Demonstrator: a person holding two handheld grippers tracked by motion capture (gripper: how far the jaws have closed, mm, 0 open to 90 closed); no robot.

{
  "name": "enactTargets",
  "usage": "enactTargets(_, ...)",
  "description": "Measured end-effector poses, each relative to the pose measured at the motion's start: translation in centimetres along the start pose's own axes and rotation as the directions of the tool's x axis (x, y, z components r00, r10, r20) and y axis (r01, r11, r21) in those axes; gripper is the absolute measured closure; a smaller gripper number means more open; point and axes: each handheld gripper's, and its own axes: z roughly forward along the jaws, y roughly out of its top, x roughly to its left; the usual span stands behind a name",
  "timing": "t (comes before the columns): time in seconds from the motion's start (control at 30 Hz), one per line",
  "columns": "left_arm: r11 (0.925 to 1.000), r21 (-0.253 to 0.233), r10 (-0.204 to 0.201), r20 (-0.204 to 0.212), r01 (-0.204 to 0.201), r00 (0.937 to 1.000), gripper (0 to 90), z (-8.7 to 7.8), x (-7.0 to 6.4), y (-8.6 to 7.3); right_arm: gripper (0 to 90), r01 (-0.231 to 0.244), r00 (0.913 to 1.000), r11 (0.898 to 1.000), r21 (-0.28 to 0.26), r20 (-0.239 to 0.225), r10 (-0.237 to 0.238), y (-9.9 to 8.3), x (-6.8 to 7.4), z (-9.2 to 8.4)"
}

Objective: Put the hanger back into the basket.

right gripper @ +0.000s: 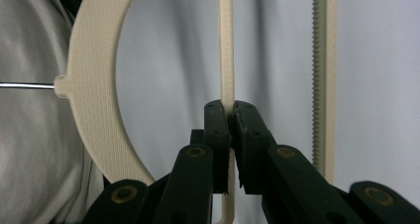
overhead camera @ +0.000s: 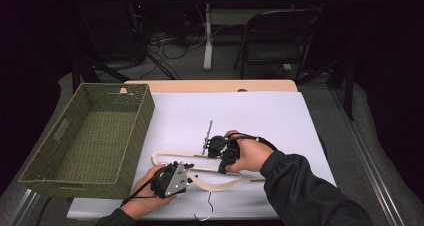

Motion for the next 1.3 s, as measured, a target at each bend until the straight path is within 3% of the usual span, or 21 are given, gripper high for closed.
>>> enactTargets(0.3, 0.9999, 0.008, 0.012, 0.006, -0.012, 0.9999, 78.2, -0.1, 0.2, 0.0, 85.3, 0.016, 0.9999, 1.000, 0.005, -0.006, -0.016, 0.2, 0.1, 0.2)
enactTargets(0.53, 0.9988, 0.015, 0.046, -0.003, -0.046, 0.9989, 79.7, 0.0, 0.0, 0.1, 85.2, 0.024, 0.9997, 1.000, 0.010, 0.002, -0.024, 0.2, 0.1, 0.4)
enactTargets(0.77, 0.9986, 0.024, 0.046, 0.004, -0.046, 0.9989, 79.9, 0.1, 0.2, 0.2, 82.4, 0.020, 0.9997, 1.000, 0.012, 0.015, -0.020, 0.2, 0.1, 0.5)
enactTargets(1.0, 0.9973, 0.053, 0.051, 0.023, -0.052, 0.9985, 81.0, 0.6, 0.5, 0.3, 71.8, -0.020, 0.9974, 0.997, -0.074, 0.067, 0.025, -0.7, -0.1, -1.2)
enactTargets(1.1, 0.9970, 0.070, 0.031, 0.044, -0.034, 0.9986, 81.0, 0.8, 0.9, 0.5, 69.9, -0.044, 0.9915, 0.993, -0.112, 0.117, 0.057, -1.8, -0.4, -2.3)
enactTargets(1.2, 0.9961, 0.080, 0.032, 0.056, -0.037, 0.9979, 81.3, 0.9, 1.1, 0.7, 69.0, -0.091, 0.9851, 0.985, -0.148, 0.132, 0.110, -3.4, -0.9, -3.4)
enactTargets(1.3, 0.9936, 0.091, 0.061, 0.066, -0.067, 0.9960, 82.1, 1.0, 1.3, 0.8, 68.7, -0.097, 0.9815, 0.982, -0.165, 0.148, 0.122, -4.2, -0.9, -3.9)
